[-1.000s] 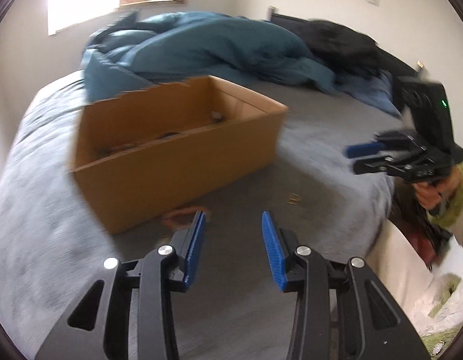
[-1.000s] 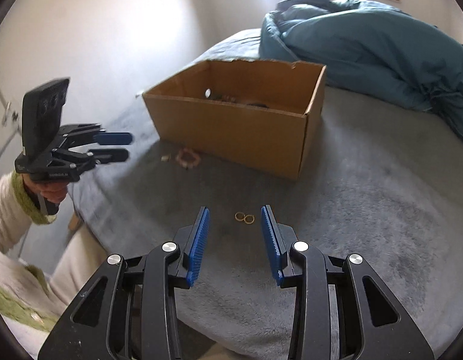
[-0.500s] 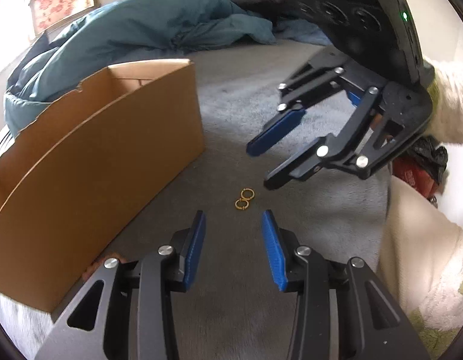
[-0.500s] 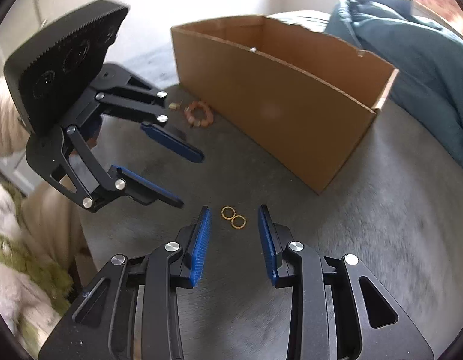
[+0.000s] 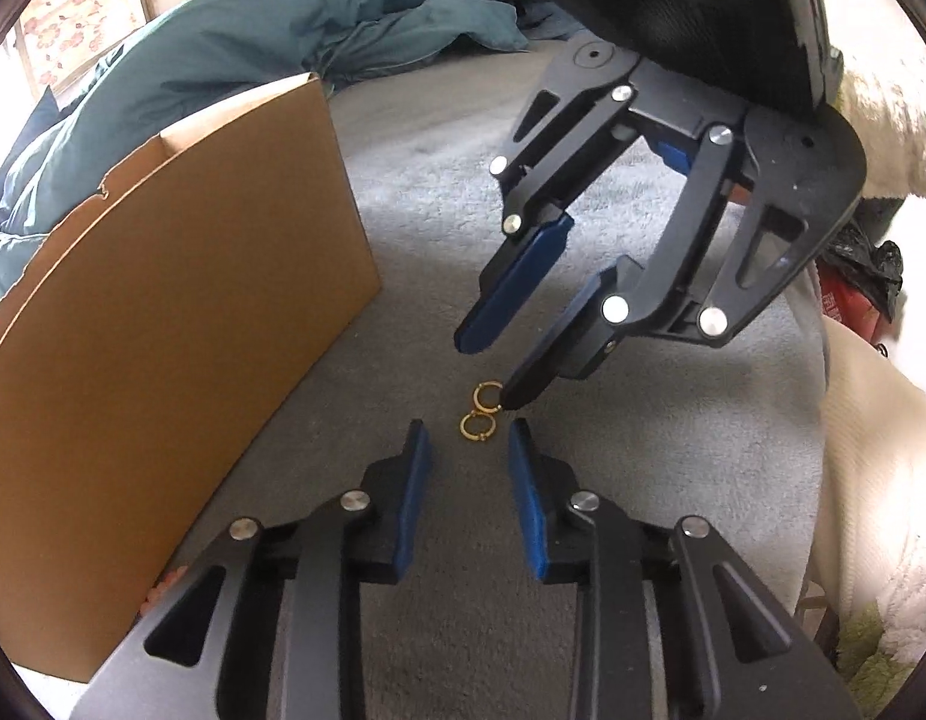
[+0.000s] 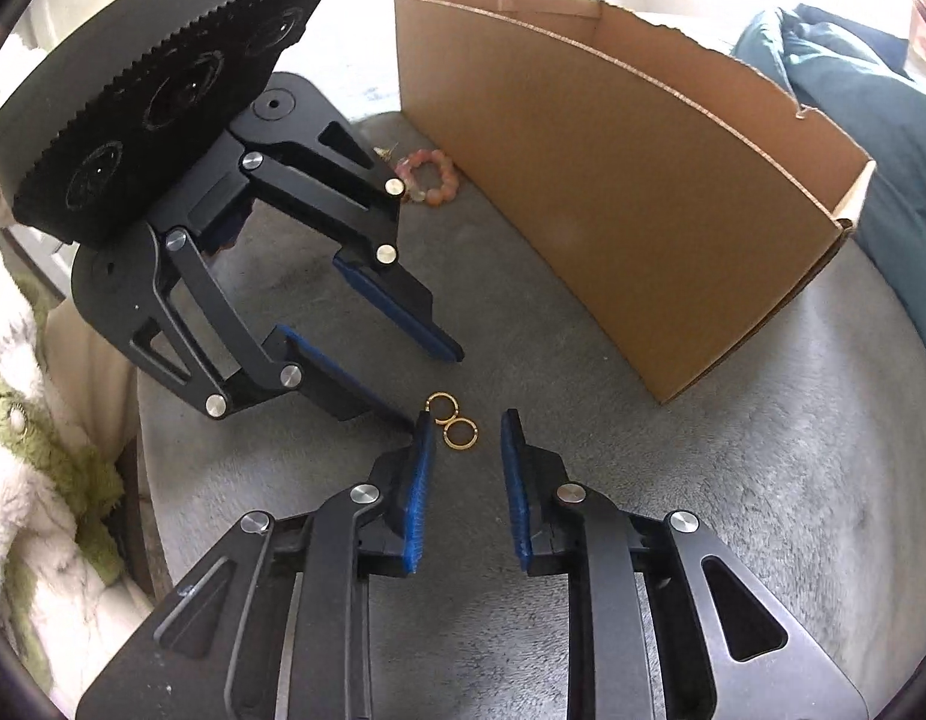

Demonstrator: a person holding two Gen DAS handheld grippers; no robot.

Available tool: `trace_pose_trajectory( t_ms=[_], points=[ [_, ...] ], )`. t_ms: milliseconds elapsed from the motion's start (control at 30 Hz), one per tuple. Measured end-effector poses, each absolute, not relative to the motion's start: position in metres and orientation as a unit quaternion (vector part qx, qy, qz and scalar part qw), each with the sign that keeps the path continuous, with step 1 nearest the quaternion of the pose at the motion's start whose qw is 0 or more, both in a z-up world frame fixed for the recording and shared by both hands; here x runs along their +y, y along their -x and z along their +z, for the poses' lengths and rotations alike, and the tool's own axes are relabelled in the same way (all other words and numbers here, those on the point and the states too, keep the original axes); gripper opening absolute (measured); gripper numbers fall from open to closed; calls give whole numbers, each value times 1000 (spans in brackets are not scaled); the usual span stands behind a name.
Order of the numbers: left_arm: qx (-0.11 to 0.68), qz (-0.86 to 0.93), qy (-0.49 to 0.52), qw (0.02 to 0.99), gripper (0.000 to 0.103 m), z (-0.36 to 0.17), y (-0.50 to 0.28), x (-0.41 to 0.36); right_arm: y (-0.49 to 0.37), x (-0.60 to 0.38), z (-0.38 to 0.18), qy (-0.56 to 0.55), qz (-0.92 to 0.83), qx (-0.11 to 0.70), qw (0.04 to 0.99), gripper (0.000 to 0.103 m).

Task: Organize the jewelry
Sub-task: 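Move the left gripper to one gold ring while the right reaches the other ring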

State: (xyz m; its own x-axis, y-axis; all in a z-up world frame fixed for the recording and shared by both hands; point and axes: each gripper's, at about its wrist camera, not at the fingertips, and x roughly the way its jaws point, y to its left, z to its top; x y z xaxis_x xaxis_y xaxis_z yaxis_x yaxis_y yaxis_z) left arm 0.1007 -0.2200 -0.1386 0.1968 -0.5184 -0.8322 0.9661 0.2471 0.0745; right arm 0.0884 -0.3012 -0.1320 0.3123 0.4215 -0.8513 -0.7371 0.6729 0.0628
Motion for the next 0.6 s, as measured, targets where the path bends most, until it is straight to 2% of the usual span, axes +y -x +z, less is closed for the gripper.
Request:
trace_pose_trajectory(
  t_ms=[267,433,600],
  points=[
    [359,-528,-321,699,26,-143,-106,-224,-96,-290,-142,196,385,462,775,20],
    [361,-530,-322,696,24,-146,-109,-228,-98,-286,-146,199,388,466,770,11],
    [362,-532,-318,696,23,-145,-112,-228,-98,-293,-146,192,380,468,774,10]
  ],
)
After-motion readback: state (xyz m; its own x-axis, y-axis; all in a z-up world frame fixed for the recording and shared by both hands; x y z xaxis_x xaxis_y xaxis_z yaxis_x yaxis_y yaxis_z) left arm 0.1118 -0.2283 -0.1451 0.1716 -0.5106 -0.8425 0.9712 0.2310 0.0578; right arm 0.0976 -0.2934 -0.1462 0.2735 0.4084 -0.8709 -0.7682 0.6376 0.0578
